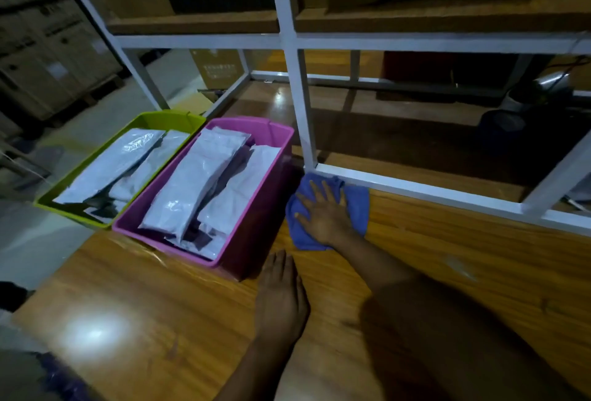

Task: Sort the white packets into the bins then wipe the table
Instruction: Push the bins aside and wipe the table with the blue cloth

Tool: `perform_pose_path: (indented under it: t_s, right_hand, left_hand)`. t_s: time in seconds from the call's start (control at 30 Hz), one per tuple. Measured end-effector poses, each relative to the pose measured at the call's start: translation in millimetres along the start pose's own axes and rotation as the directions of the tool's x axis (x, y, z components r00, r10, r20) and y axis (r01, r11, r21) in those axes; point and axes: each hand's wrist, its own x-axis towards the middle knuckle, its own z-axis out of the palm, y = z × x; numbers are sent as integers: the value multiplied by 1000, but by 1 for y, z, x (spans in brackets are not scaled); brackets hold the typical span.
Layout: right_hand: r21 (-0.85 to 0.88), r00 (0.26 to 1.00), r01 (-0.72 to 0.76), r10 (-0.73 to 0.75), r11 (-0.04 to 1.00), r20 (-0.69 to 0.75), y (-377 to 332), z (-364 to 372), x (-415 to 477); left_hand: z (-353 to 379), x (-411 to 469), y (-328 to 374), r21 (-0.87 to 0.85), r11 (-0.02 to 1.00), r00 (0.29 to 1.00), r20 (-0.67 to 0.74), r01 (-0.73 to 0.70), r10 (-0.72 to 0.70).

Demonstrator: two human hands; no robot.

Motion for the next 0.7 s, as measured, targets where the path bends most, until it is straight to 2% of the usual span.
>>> perform_pose_path:
  t_s: [0.1,0.17,0.2,0.27,0.3,0.33,0.37,0.4,0.47,0.53,0.57,0.63,0.7]
  right_hand:
    - [10,953,292,-291,956,88,-8,11,-29]
    - [26,926,361,-361,932,109,6,3,-41]
    - [33,944,312,-314,950,107,14,0,-46]
    - [23,999,36,-37,999,32,29,-6,-60]
    - [16,995,-100,100,995,-13,29,-8,-72]
    - [12,988,-151,152,988,-34,24,-7,-85]
    - [0,994,-108,108,994,-18,15,-3,-101]
    - [-8,1000,4,-3,1000,29,6,0,-120]
    - [14,963,238,-237,971,125,1,2,-164]
    - [36,948,285,-288,958,136,26,-8,-196]
    - [37,968,223,-226,974,111,46,-15,-207]
    - [19,999,-26,25,999,32,85,-28,-229]
    - [18,971,-238,238,971,2,102,-34,-255]
  left_hand:
    - [-8,-19,-10,19,999,1000,-2,31,-31]
    - [-12,-35,-14,39,998,998,17,52,-53]
    - [-15,-44,-15,53,997,998,30,54,-56]
    - [-19,-62,-15,64,997,997,55,49,-52]
    - [-22,-70,-13,64,997,996,65,53,-57]
    - [-24,-77,-10,61,996,995,74,63,-68]
    - [-25,-84,-7,58,995,993,86,78,-82]
    - [-26,-90,-4,57,994,991,97,89,-95]
    - [-27,-105,4,62,993,988,114,96,-102]
    - [-30,-122,13,47,994,987,123,96,-102]
    - [-33,-133,18,37,995,986,130,97,-101]
    - [-37,-155,27,25,994,982,155,103,-106]
    - [-40,-176,36,29,993,978,171,116,-119]
